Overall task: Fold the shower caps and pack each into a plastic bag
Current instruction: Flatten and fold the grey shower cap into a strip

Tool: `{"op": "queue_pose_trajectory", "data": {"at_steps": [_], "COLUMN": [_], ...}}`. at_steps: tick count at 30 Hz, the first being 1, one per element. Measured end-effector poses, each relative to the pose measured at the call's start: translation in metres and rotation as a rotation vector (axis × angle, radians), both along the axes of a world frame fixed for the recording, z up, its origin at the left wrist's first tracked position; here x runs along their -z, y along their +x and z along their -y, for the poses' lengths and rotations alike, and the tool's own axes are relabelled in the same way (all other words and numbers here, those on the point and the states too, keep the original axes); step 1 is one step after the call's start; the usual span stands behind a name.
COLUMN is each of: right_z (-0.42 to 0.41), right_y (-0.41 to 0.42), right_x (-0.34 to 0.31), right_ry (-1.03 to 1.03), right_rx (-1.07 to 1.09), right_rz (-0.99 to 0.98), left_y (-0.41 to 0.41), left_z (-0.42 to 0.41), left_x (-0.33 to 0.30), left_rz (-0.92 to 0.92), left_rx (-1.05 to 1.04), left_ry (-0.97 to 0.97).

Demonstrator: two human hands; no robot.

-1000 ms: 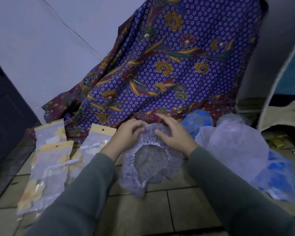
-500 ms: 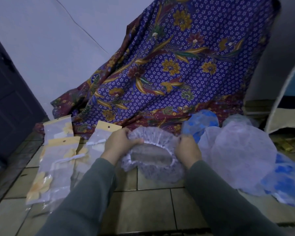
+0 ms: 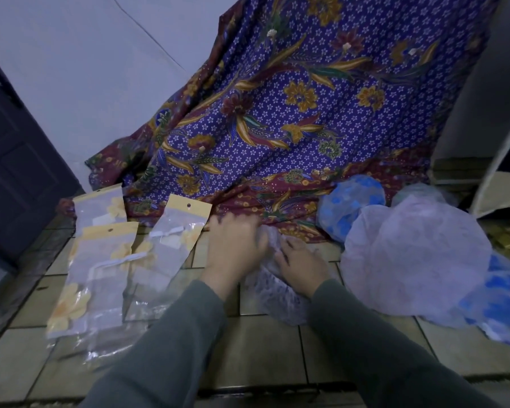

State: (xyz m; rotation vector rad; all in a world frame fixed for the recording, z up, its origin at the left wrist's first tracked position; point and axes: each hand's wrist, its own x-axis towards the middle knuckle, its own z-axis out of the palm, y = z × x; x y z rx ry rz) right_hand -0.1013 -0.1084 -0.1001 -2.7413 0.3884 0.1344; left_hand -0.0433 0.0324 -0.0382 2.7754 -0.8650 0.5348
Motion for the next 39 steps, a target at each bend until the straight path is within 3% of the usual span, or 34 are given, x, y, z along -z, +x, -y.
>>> {"op": "queue_pose_trajectory", "data": {"at_steps": [3,7,10,13,15,17,19,23,25,28,32,36,37,39], "right_z": [-0.009,-0.012,-0.014,-0.008,-0.005,-0.004,-0.001,0.005,0.005,0.008,0.012,0.015,0.016,0.019], "right_y": [-0.006,-0.018,-0.024,-0.022,-0.018,-0.018,-0.024,-0.039,-0.037,-0.028,-0.016,-0.009,-0.007,-0.006], "right_x": [0.001,-0.008,-0.019,-0.022,-0.015,-0.004,0.012,0.024,0.021,0.012,0.005,0.002,0.000,-0.003], "right_ry": [-0.096,-0.164,-0.273,-0.280,-0.134,-0.028,-0.028,-0.106,-0.109,0.059,0.224,0.069,0.073,0.142], "right_rx": [0.087,0.209,0.280,0.147,-0.052,-0.150,-0.104,0.062,0.063,0.091,0.124,0.163,0.178,0.218], "right_rz": [-0.034,-0.176,-0.204,0.101,0.250,0.195,0.122,0.175,0.259,0.370,0.390,0.323,0.280,0.208], "left_y": [-0.010,0.010,0.012,0.010,0.008,0.005,0.005,0.010,0.011,0.011,0.016,0.023,0.024,0.026], "left_z": [0.000,-0.018,-0.026,-0.025,-0.022,-0.021,-0.023,-0.036,-0.038,-0.030,0.008,0.023,0.021,0.016], "left_x": [0.024,0.048,0.048,0.050,0.051,0.051,0.051,0.052,0.047,0.027,0.006,0.020,0.025,0.031], "left_rz": [-0.179,-0.230,-0.322,-0.629,-0.758,-0.829,-0.771,-0.501,-0.572,-0.619,-0.410,-0.491,-0.499,-0.559], "left_rx": [0.030,0.004,-0.079,-0.118,-0.127,-0.125,-0.130,-0.254,-0.292,-0.255,-0.091,-0.002,-0.001,0.009], "left_ry": [0.299,0.394,0.068,-0.406,-0.526,-0.657,-0.706,-0.386,-0.171,0.046,-0.032,0.153,0.138,-0.095]}}
